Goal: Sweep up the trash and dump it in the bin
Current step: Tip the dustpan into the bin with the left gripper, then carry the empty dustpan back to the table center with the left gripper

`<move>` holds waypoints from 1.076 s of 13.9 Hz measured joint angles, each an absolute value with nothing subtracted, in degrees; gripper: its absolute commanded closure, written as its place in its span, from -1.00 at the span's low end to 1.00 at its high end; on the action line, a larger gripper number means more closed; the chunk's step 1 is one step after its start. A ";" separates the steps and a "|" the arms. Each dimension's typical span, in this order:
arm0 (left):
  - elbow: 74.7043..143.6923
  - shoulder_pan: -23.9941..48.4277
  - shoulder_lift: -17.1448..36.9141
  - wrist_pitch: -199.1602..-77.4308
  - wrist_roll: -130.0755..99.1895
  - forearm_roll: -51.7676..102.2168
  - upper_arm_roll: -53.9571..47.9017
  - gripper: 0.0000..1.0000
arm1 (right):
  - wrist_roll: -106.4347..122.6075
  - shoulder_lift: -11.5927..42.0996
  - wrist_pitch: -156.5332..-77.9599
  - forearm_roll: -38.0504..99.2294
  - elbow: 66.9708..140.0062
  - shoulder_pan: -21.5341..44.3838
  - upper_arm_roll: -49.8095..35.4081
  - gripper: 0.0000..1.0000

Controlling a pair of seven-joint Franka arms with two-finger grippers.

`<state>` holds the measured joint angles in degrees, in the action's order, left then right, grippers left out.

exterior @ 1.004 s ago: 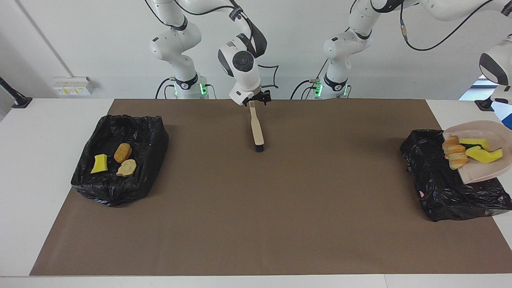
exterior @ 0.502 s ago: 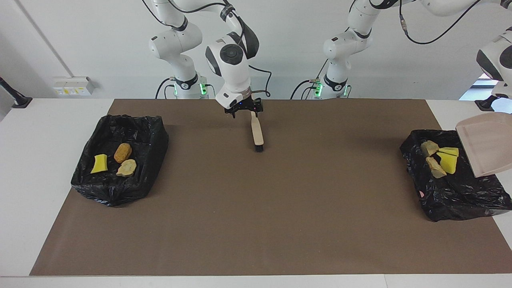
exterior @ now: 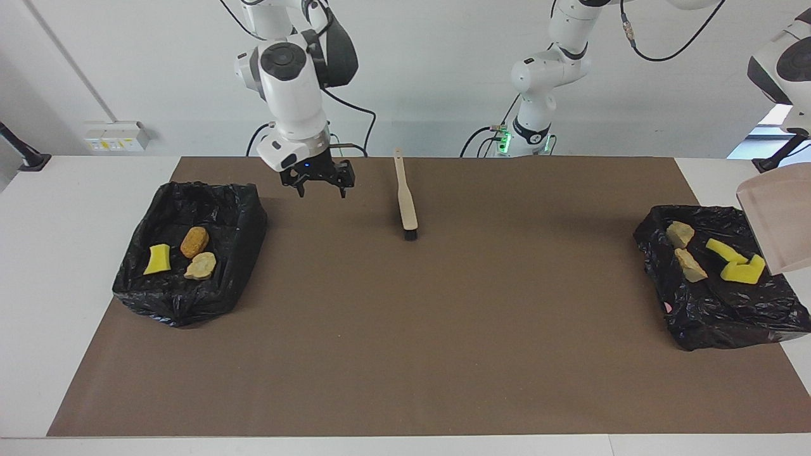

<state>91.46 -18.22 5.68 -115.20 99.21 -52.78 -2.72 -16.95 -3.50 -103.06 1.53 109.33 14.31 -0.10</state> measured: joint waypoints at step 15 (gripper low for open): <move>99.07 -5.03 6.08 -99.20 81.16 -19.96 -12.59 1.00 | -2.53 -5.56 -81.11 -1.20 86.42 1.19 5.46 -1.00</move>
